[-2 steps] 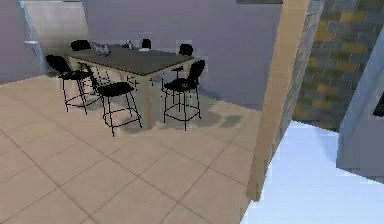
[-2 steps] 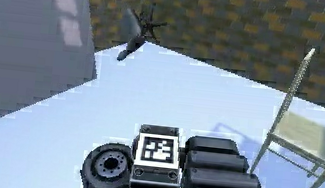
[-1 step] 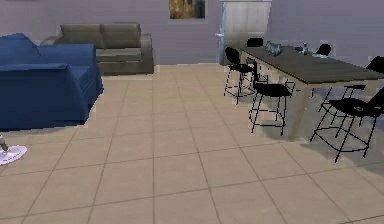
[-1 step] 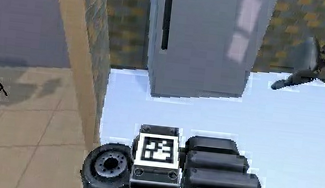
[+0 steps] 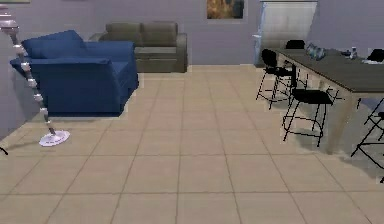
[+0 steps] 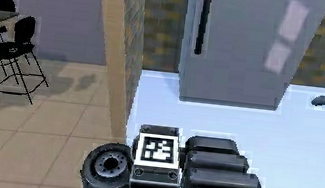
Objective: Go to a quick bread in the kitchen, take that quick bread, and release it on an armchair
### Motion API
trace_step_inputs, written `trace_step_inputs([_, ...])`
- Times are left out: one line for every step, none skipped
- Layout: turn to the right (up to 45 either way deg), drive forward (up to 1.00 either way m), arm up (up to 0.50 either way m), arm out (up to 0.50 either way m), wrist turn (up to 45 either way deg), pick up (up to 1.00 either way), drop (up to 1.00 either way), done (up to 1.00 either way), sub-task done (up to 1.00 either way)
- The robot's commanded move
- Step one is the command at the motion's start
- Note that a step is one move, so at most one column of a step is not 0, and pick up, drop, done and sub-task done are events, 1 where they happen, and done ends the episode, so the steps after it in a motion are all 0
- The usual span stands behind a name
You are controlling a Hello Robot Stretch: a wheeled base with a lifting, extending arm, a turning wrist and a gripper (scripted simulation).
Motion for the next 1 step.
trace_step_inputs([0.0, 0.50, 0.00, 0.00, 0.0, 0.00, 0.00, 0.00, 0.00])
